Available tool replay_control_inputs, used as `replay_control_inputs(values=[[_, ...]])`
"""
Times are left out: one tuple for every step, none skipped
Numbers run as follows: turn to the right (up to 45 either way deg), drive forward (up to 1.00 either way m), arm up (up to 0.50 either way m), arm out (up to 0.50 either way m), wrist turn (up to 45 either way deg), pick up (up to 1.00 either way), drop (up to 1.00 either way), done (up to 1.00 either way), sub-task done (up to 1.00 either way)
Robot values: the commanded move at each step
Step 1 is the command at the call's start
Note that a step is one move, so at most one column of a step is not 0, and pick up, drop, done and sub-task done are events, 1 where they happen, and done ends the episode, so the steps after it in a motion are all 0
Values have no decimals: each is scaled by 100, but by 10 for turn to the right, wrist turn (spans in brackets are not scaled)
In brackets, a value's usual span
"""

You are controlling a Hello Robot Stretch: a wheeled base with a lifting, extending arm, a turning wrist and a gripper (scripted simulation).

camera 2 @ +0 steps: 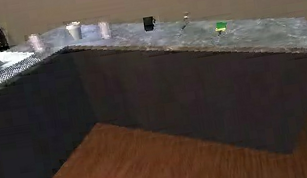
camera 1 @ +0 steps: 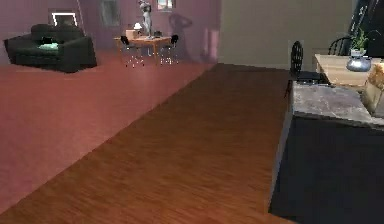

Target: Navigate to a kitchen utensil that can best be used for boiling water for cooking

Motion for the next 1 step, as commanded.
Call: replay_control_inputs(values=[[0, 100, 0, 0, 0, 0, 0, 0, 0]])
